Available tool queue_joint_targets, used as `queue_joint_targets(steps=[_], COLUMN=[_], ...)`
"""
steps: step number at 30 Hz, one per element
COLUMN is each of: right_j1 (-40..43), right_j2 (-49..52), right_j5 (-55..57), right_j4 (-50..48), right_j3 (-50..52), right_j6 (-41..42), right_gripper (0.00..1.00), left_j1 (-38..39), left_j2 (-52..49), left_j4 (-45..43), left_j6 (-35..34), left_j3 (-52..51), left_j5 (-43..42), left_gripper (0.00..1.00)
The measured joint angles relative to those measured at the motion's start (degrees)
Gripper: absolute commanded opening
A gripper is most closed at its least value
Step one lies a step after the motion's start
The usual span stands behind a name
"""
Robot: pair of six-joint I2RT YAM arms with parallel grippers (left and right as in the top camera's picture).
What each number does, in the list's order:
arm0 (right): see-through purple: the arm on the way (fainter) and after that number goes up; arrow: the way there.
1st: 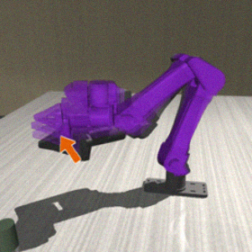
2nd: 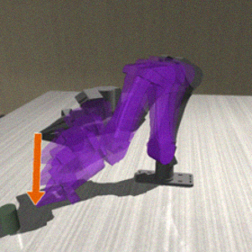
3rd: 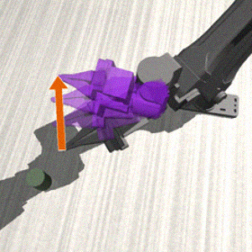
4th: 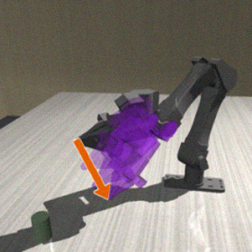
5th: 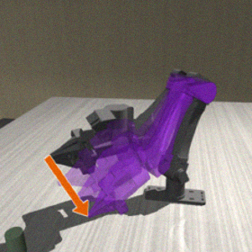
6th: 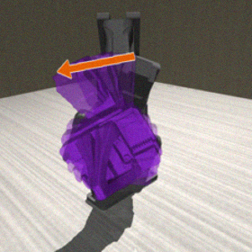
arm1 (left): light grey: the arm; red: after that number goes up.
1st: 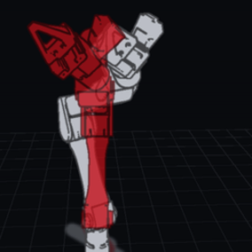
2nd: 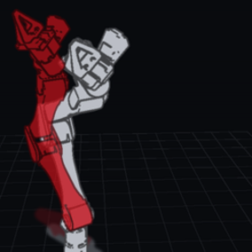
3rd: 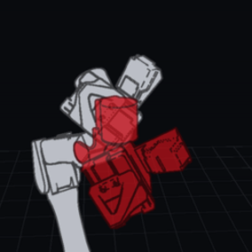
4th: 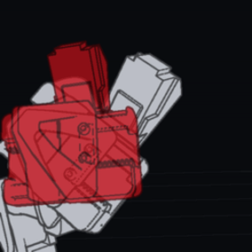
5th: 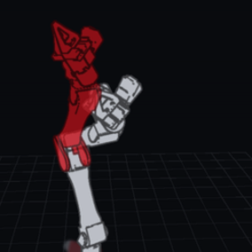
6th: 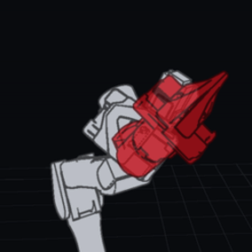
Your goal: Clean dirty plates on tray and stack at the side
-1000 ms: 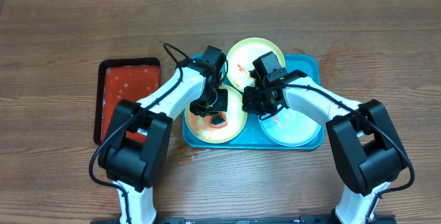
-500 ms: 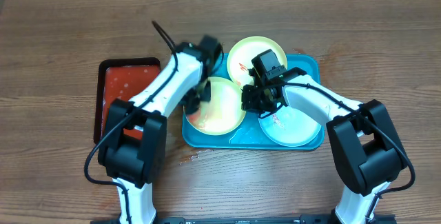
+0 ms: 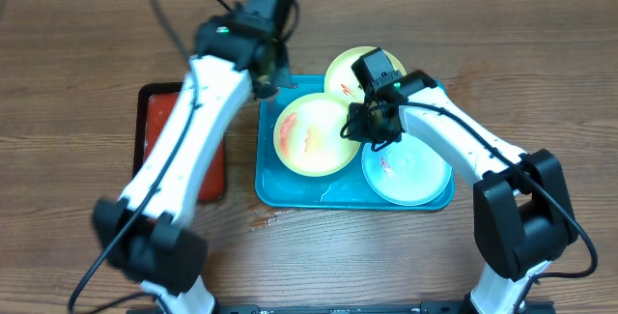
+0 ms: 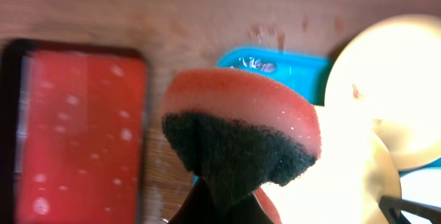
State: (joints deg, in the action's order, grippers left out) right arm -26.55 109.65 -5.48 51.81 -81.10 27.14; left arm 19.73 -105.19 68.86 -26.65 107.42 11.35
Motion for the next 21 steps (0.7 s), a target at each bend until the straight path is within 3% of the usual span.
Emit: queue_joint_targets(steps=[11,21], right_j1=[-7.45,-11.91], right_j2=[-0.09,-0.17], right_j5=[18.49,38.05], right_j4=[14.84,31.19], right_j3=[-12.13,-22.18], right_j6=[-0.37,-0.63], right_gripper=[0.04,0.04], left_j1=[-17.05,-19.5], left_j2=[3.02,2.95], left_j4=[2.54,4.72], left_j6=[3.06,3.28], left_j3=[0.72,0.72], left_j5=[-6.99,-8.35], left_gripper=[0.04,0.04])
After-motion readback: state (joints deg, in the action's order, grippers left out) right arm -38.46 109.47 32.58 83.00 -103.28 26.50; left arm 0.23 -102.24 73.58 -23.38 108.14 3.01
